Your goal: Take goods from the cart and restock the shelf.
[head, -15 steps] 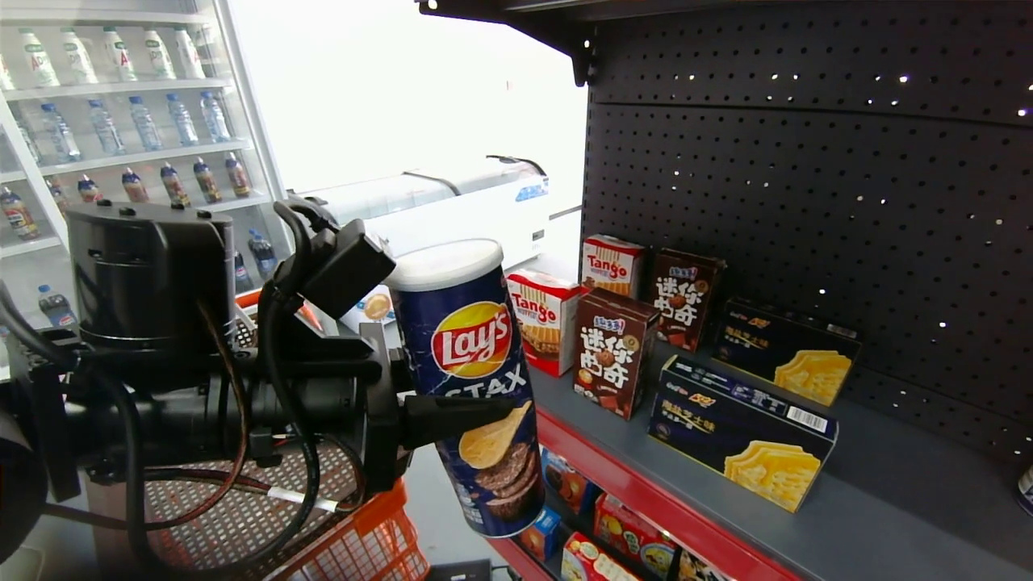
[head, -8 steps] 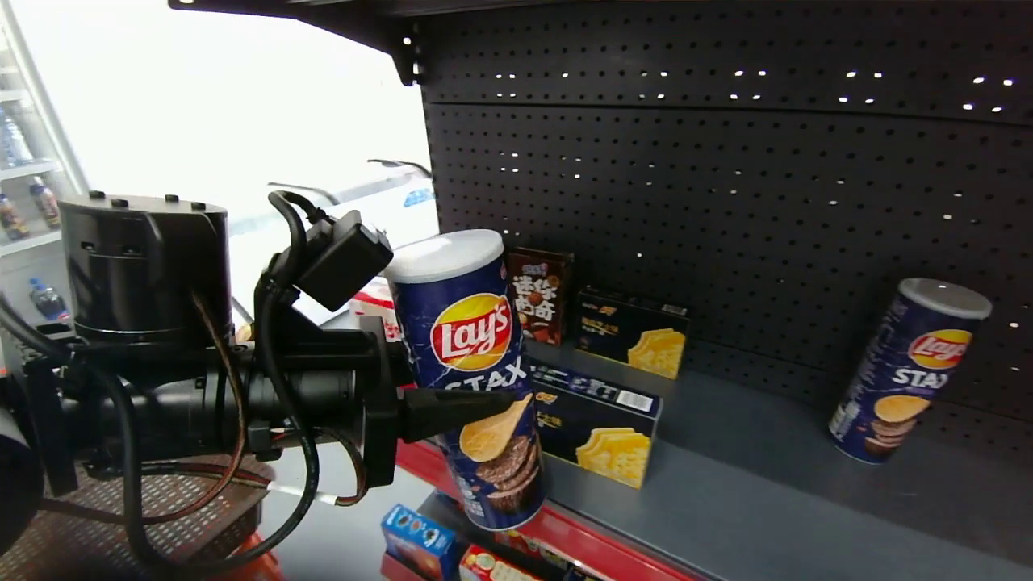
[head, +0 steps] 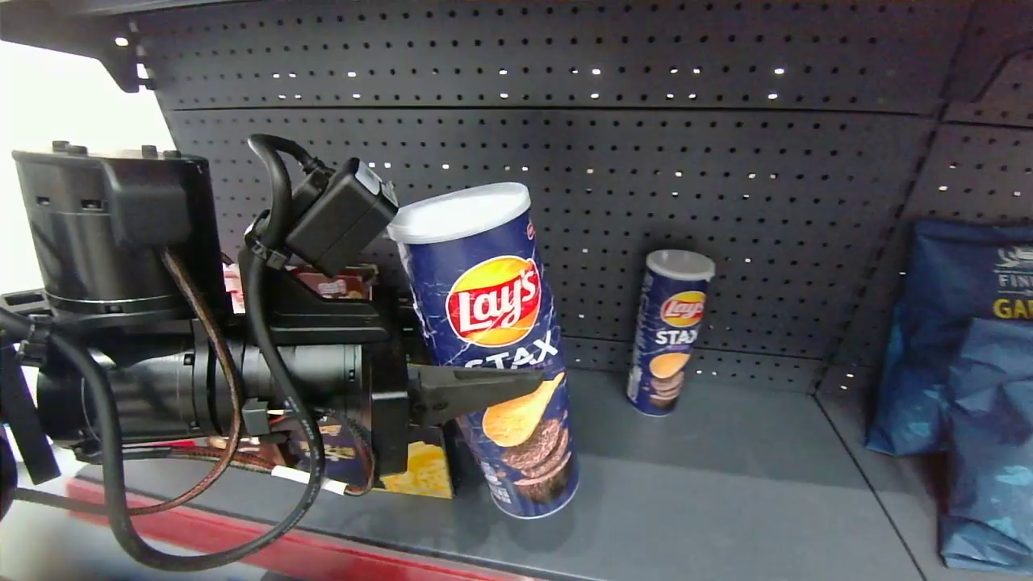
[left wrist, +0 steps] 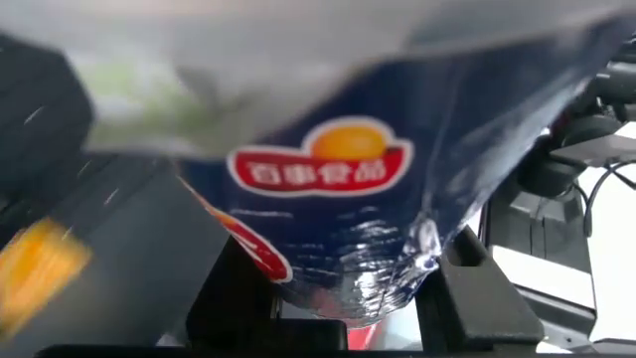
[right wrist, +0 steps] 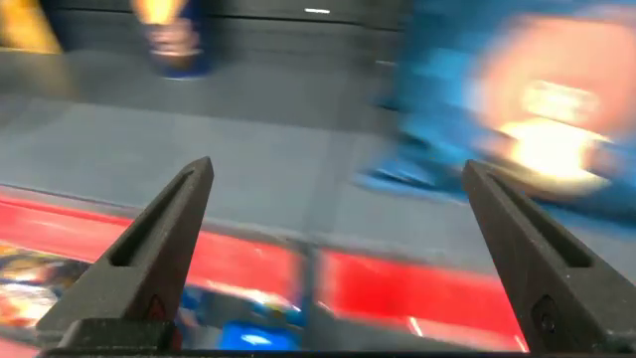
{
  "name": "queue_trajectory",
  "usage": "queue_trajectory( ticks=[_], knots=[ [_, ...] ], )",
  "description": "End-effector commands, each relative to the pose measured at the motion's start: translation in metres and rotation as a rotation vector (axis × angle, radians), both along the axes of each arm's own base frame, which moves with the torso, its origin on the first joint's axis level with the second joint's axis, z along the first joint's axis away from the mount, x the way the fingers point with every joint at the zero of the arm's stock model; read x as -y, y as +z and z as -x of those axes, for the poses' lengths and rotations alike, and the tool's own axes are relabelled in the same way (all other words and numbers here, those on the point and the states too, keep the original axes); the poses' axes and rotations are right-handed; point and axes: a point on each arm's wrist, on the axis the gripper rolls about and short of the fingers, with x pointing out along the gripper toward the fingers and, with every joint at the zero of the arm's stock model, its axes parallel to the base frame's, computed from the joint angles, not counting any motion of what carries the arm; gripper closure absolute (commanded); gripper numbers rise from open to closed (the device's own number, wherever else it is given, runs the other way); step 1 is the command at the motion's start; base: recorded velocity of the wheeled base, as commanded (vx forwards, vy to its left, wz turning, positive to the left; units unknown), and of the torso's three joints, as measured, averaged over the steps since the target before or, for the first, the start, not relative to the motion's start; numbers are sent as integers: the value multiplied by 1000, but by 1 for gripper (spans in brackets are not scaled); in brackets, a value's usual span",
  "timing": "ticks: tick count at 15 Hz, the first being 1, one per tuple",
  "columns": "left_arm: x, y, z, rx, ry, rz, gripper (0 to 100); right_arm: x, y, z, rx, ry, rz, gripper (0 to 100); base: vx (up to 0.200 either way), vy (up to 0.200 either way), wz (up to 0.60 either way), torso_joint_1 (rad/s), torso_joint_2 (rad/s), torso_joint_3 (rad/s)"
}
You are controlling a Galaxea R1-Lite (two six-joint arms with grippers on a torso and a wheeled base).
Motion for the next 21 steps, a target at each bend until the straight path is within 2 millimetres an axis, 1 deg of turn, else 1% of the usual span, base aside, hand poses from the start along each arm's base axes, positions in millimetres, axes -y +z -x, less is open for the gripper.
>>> queue_trajectory(
  ticks=[1,10,13,14,18,21],
  knots=[
    [0,-2,-1,-5,2,-4,100,0,0,0,1,0,0,0,0,0,-600,2,2,2],
    [-2,-5,-3,-16,12,-11,100,0,0,0,1,0,1,0,0,0,0,0,0,0],
    [-3,-10,-1,-30,14,-20,100,0,0,0,1,0,1,0,0,0,0,0,0,0],
    [-3,-12,-1,-34,14,-22,100,0,0,0,1,1,4,0,0,0,-600,2,2,2],
    [-4,-12,-1,-34,15,-22,100,0,0,0,1,5,1,0,0,0,0,0,0,0],
    [-8,-17,-1,-48,29,-31,100,0,0,0,1,5,1,0,0,0,0,0,0,0]
  ],
)
